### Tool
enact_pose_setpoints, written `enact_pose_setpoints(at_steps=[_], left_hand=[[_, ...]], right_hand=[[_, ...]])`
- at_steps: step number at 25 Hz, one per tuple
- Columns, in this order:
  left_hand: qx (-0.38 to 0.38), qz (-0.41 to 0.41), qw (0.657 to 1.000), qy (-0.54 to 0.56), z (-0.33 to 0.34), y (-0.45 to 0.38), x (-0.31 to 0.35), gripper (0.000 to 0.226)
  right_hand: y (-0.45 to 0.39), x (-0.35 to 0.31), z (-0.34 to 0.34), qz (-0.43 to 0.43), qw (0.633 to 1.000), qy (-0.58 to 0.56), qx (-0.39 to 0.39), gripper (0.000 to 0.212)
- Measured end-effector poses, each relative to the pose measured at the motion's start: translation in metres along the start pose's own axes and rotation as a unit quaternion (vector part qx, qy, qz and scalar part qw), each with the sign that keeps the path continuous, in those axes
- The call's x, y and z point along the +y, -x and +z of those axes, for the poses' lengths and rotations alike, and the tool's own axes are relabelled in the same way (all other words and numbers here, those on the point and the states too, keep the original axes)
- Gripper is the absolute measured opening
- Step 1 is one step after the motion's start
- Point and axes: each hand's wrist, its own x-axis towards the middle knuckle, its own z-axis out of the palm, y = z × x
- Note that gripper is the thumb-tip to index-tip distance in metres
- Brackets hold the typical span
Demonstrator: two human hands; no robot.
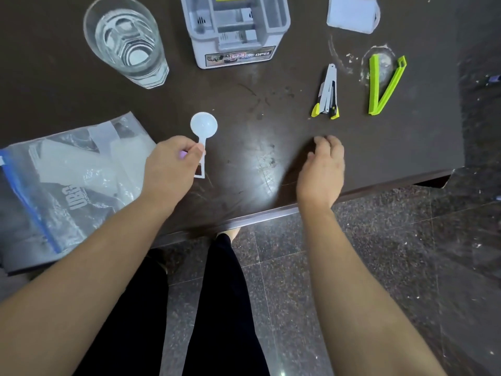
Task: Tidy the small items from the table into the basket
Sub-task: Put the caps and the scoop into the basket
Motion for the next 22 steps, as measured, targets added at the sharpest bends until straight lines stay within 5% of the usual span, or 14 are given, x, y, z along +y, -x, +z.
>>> enact_pose_setpoints(at_steps=[5, 12, 22], left_hand=[[-0.002, -0.039, 0.995, 0.091, -0.018, 0.006, -0.014, 0.023], [0.060, -0.019, 0.988, 0.140, -0.124, 0.017, -0.052, 0.023], [0.317, -0.042, 0.944, 0.085, -0.328, 0.071, -0.161, 0.016]], right_hand=[[0.013, -0.032, -0.012, -0.087, 0.995, -0.046, 0.004, 0.041], [0.087, -0.184, -0.001, -0.242, 0.963, -0.122, -0.003, 0.038], [0.239, -0.410, 0.003, -0.428, 0.867, -0.232, -0.109, 0.029]])
